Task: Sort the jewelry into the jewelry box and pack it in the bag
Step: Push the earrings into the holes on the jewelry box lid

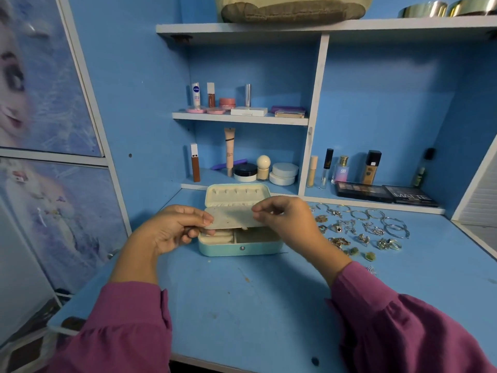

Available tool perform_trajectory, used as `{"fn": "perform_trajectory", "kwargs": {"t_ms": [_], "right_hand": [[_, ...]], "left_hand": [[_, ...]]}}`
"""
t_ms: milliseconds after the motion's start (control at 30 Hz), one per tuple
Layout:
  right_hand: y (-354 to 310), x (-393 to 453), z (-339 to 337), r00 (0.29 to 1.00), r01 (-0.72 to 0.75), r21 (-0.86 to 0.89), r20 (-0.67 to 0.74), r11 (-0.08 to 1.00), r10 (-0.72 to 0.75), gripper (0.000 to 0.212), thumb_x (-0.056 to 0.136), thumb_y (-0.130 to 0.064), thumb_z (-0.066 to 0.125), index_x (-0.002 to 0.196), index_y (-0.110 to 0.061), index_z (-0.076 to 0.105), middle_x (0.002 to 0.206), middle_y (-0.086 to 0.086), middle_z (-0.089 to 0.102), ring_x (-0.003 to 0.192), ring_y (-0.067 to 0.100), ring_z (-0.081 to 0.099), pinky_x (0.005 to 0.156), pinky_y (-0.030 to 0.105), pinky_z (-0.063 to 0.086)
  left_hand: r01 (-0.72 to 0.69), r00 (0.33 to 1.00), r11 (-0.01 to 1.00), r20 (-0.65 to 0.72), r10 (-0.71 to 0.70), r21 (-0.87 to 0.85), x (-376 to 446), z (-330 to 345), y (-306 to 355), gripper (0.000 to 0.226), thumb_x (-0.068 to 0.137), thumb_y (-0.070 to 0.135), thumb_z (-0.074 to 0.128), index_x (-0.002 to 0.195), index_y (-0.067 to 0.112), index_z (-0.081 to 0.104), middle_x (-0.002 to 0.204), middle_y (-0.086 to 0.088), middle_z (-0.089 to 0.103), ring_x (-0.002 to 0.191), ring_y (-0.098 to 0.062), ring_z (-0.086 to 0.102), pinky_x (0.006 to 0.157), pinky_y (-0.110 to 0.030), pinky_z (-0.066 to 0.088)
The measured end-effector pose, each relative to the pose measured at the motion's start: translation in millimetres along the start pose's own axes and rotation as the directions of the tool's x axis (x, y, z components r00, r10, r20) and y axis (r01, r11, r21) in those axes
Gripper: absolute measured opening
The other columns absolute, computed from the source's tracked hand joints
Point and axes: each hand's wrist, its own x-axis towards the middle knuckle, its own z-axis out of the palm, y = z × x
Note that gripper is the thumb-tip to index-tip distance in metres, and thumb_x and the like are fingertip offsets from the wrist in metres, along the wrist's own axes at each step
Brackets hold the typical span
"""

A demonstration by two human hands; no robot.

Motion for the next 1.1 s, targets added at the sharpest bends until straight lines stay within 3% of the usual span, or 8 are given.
{"fn": "perform_trajectory", "kwargs": {"t_ms": [67, 167, 300, 400, 733, 1100], "right_hand": [[-6, 4, 23, 1.000, -0.023, 0.018, 0.015, 1.000, 0.022, 0.015, 0.081, -0.017, 0.074, 0.073, -0.030, 0.071, 0.068, -0.015, 0.062, 0.052, -0.006, 0.052, 0.058, 0.014, 0.042], [-14, 8, 50, 0.999, -0.025, 0.048, 0.034, 0.999, 0.024, 0.011, 0.081, -0.018, 0.073, 0.075, -0.028, 0.071, 0.069, -0.016, 0.064, 0.063, -0.004, 0.057, 0.066, 0.012, 0.044], [-22, 11, 69, 0.998, -0.056, 0.086, 0.027, 0.995, 0.054, 0.016, 0.080, -0.022, 0.073, 0.067, -0.031, 0.068, 0.072, -0.012, 0.069, 0.075, 0.007, 0.066, 0.080, 0.030, 0.055], [-22, 13, 74, 0.998, -0.060, 0.052, 0.021, 0.997, 0.059, 0.020, 0.079, -0.024, 0.074, 0.063, -0.033, 0.066, 0.072, -0.010, 0.071, 0.076, 0.010, 0.069, 0.081, 0.036, 0.056], [-19, 12, 76, 0.999, -0.036, -0.041, 0.010, 0.999, 0.037, 0.024, 0.080, -0.025, 0.073, 0.061, -0.037, 0.063, 0.068, -0.014, 0.067, 0.076, 0.009, 0.067, 0.081, 0.037, 0.055], [-19, 14, 75, 0.999, -0.017, -0.175, 0.029, 0.984, 0.022, 0.003, 0.078, -0.029, 0.072, 0.078, -0.026, 0.073, 0.077, -0.007, 0.071, 0.082, 0.016, 0.066, 0.085, 0.040, 0.051]], "left_hand": [[-0.001, 1.000, 1.000, 0.004, 0.001, 0.002, -1, 1, 1, 0.006, 0.082, -0.005, 0.063, 0.087, -0.004, 0.066, 0.070, -0.022, 0.069, 0.038, -0.005, 0.047, 0.034, -0.012, 0.033], [-0.011, 1.000, 1.000, 0.005, 0.011, 0.002, -2, 3, 1, 0.005, 0.083, -0.006, 0.062, 0.085, -0.004, 0.066, 0.060, -0.013, 0.065, 0.036, -0.005, 0.046, 0.034, -0.012, 0.032], [-0.020, 1.000, 1.000, -0.013, 0.020, 0.006, -2, 4, 1, 0.012, 0.084, -0.008, 0.059, 0.082, 0.000, 0.068, 0.054, -0.005, 0.061, 0.036, -0.004, 0.040, 0.034, -0.013, 0.031], [-0.015, 1.000, 1.000, -0.006, 0.015, 0.002, -1, 5, 1, 0.013, 0.084, -0.008, 0.059, 0.081, 0.001, 0.067, 0.051, -0.003, 0.060, 0.036, -0.004, 0.040, 0.035, -0.012, 0.031], [-0.016, 1.000, 1.000, 0.003, 0.016, 0.014, 1, 2, -1, 0.011, 0.085, -0.008, 0.059, 0.083, -0.001, 0.067, 0.051, -0.004, 0.059, 0.037, -0.005, 0.042, 0.035, -0.013, 0.034], [-0.023, 1.000, 0.999, 0.016, 0.023, 0.023, 0, 2, 0, 0.014, 0.085, -0.009, 0.057, 0.085, 0.000, 0.067, 0.055, -0.004, 0.061, 0.038, -0.004, 0.043, 0.036, -0.014, 0.036]]}}
